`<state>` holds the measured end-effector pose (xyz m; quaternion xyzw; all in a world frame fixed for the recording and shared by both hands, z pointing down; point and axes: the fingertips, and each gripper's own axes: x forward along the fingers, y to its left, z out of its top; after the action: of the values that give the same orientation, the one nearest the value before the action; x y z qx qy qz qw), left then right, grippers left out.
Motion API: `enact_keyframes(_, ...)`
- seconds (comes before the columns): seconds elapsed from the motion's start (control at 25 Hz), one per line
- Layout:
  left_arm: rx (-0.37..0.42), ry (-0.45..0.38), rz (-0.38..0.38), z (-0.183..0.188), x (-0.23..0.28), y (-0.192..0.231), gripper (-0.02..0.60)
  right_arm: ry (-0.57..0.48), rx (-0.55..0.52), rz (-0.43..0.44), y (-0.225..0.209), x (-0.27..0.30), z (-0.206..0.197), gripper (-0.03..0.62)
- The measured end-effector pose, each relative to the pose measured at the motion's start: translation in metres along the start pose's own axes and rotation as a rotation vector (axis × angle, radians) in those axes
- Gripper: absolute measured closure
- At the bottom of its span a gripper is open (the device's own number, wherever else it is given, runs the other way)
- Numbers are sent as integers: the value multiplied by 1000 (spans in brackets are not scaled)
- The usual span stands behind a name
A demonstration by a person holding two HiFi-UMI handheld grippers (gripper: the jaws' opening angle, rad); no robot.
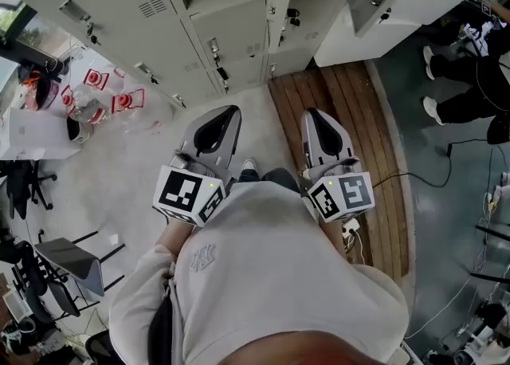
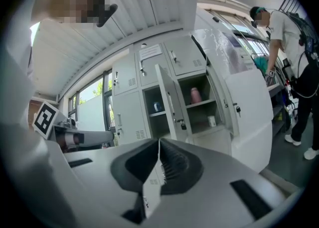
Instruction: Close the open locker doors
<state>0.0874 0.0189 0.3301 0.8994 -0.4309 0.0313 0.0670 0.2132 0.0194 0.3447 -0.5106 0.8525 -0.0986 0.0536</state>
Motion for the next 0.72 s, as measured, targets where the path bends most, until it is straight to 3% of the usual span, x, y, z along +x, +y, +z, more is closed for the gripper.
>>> enact_keyframes(0.48, -9, -6, 102, 9, 53, 49, 583, 14, -22, 83, -41, 68, 8, 580)
enact_keyframes(0.72, 6, -66, 187, 40, 94, 71, 583, -25, -62, 181, -73, 115, 47, 580)
